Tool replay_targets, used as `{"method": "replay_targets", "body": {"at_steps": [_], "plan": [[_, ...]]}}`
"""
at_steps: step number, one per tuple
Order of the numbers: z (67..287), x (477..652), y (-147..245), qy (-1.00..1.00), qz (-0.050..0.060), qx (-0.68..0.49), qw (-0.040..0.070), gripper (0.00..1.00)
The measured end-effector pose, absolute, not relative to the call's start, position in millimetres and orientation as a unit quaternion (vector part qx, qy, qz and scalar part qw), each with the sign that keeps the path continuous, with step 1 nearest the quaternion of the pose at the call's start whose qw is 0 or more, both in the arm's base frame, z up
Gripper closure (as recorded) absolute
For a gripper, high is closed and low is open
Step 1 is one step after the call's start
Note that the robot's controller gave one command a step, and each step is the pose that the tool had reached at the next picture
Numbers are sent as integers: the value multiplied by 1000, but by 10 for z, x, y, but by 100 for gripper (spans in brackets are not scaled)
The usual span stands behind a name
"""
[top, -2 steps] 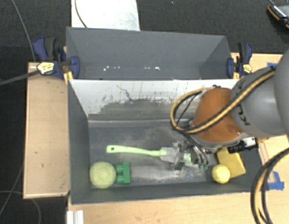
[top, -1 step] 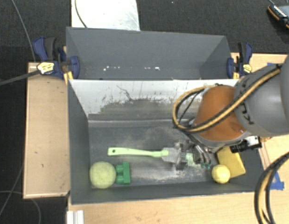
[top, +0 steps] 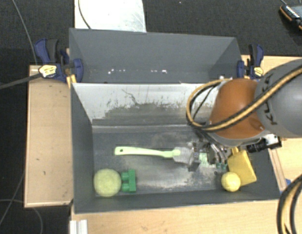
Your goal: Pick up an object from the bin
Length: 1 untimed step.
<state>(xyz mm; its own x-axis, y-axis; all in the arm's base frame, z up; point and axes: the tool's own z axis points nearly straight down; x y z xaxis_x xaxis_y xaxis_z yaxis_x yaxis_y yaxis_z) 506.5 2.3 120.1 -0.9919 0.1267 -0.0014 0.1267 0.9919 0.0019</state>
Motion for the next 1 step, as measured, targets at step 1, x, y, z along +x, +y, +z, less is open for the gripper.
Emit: {"method": "replay_targets", "body": {"at_steps": [1], "plan": [[1490, 5060, 23, 998, 1, 64, 0, 100]]}}
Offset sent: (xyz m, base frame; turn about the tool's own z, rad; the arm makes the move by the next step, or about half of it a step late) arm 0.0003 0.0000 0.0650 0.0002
